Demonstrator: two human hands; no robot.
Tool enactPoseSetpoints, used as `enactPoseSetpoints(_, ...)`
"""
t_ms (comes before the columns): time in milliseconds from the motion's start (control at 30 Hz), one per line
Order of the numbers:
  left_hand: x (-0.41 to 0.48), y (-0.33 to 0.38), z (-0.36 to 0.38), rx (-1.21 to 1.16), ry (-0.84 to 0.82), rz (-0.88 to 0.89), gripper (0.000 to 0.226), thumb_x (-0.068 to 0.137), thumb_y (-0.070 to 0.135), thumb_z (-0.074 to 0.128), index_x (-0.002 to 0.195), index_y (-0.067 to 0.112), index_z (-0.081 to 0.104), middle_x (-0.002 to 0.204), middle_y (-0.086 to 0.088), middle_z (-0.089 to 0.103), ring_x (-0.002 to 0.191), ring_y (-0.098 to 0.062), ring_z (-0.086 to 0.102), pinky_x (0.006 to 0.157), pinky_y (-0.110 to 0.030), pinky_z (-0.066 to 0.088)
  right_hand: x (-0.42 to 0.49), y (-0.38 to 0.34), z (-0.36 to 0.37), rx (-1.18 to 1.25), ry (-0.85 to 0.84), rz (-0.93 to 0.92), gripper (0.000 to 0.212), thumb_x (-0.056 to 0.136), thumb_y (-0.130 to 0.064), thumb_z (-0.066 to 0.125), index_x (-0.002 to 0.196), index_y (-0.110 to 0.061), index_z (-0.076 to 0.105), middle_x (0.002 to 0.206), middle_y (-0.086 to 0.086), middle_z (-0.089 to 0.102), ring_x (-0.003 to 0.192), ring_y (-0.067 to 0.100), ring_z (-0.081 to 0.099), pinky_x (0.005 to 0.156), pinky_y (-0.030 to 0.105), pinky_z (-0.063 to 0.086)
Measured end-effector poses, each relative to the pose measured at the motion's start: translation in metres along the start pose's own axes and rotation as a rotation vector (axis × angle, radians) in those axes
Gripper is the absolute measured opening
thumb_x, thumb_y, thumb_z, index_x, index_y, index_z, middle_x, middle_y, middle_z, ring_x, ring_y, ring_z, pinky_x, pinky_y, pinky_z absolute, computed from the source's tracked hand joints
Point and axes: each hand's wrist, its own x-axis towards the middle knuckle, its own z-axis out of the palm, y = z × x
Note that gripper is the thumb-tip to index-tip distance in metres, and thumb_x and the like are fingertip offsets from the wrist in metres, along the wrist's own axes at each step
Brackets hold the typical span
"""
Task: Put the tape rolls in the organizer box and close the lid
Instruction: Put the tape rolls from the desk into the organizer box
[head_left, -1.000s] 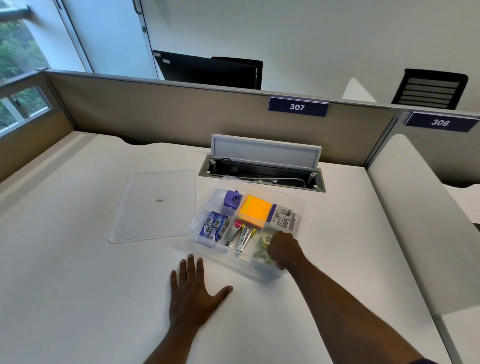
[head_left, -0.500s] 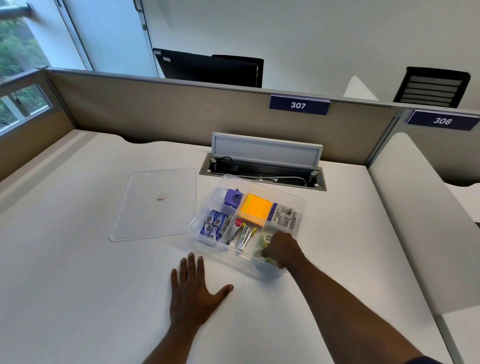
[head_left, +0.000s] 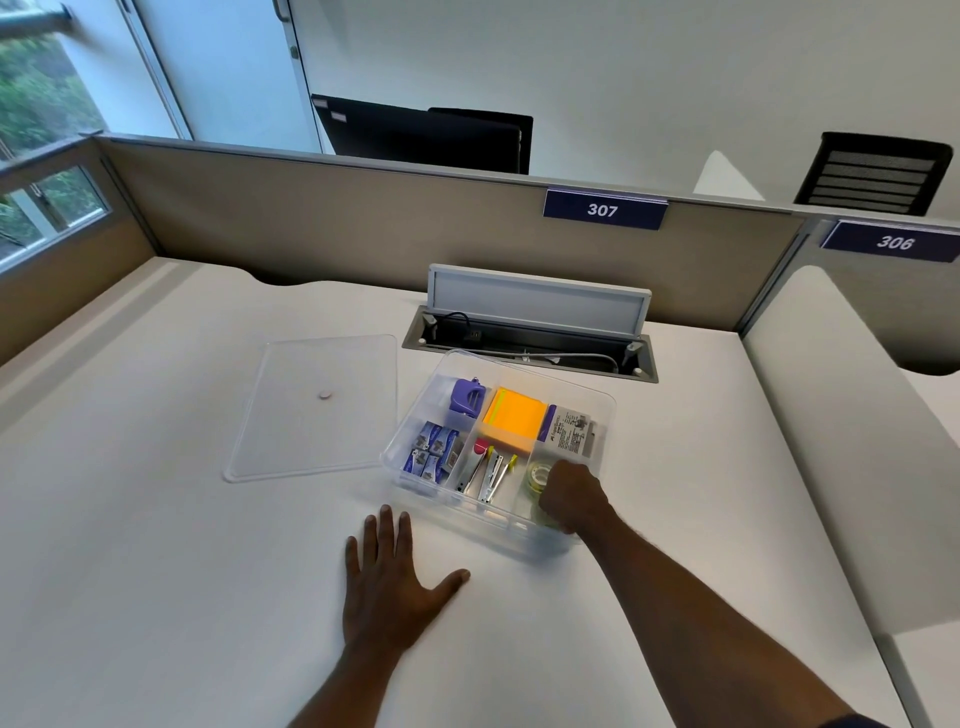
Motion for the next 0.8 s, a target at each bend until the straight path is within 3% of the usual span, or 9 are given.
enactPoseSetpoints(433,-0.0001,0.0006,-0.0006,0.001,0.001,-0.003,0.117,0.063,0.096,0.019,0.15,0.016,0.018,0.161,-0.009,0.01,0.149,-0.028,0.008,0.121,-0.05,0.009,-0.0078,0.0016,0.0051,-0.111,0.109,-0.037,0.032,0.09,-0.017,0.054,0.119,-0.005,0.059,0.12,0.014,0.064,0.111,0.033,0.063,0.092,0.04,0.052)
enactPoseSetpoints(800,-0.0021,0.0019,-0.0032,0.014,-0.001,-0.005,0.117,0.063,0.095,0.017,0.151,0.018,0.013,0.162,-0.008,0.005,0.149,-0.026,0.003,0.121,-0.048,0.005,-0.0083,0.0026,0.0012,-0.097,0.067,-0.065,0.029,0.092,-0.013,0.051,0.116,0.0,0.06,0.118,0.017,0.066,0.109,0.034,0.064,0.091,0.04,0.053)
